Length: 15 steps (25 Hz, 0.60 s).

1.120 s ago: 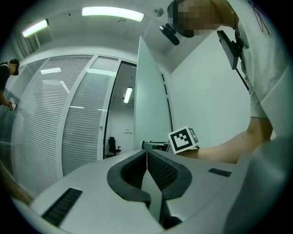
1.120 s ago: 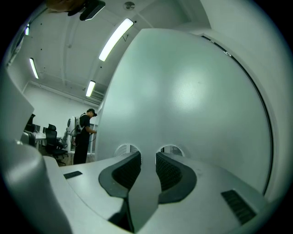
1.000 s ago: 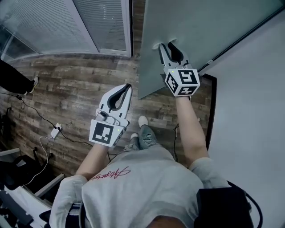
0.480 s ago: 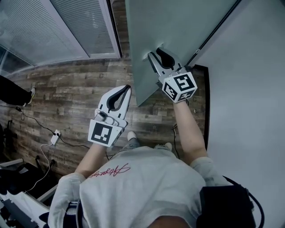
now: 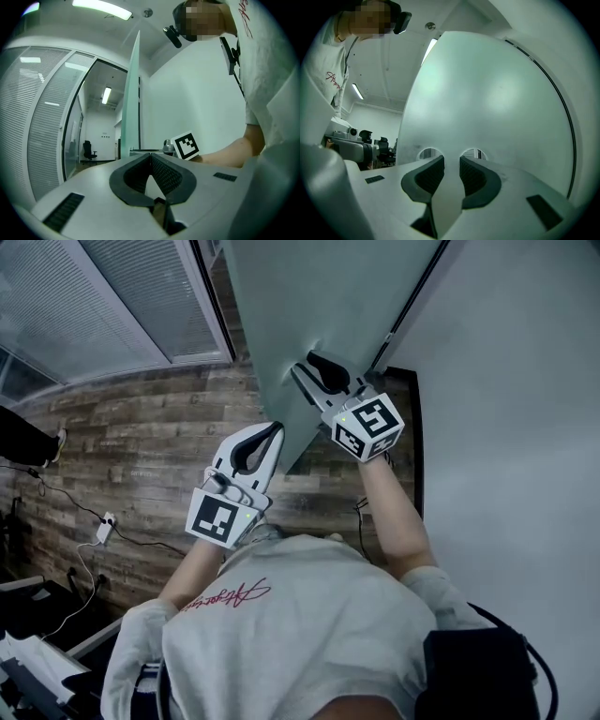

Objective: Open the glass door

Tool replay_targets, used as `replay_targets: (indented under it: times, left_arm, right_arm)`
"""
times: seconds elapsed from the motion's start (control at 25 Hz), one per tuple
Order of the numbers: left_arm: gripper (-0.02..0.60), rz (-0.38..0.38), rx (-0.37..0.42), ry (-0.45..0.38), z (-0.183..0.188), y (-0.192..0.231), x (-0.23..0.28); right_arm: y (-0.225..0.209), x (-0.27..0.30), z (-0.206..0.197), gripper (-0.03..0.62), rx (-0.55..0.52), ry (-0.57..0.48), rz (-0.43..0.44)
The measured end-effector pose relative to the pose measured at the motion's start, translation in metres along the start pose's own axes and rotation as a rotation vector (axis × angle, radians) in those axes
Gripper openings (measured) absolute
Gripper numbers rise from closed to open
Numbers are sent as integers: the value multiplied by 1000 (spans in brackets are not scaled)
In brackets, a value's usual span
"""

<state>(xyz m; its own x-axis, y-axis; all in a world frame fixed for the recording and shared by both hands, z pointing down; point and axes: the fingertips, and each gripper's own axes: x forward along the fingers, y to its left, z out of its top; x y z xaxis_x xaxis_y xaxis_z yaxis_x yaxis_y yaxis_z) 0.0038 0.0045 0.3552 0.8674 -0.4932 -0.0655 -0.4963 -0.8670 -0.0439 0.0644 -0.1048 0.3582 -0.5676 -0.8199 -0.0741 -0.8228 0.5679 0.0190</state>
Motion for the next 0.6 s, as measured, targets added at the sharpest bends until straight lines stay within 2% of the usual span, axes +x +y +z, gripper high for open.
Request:
replay_targets:
  times: [0.16, 0.32, 0.6]
  left_arm:
    - [17, -86, 34, 1, -5, -47, 11]
    - [17, -182, 34, 9, -17, -97, 32]
    - [18, -335, 6, -22, 7, -151, 46]
  right_arm:
    - [-1, -41, -6, 110, 9, -3, 24]
    - [-12, -85, -15, 110, 19, -18, 37]
    - [-8, -118, 7, 110, -2, 6, 71]
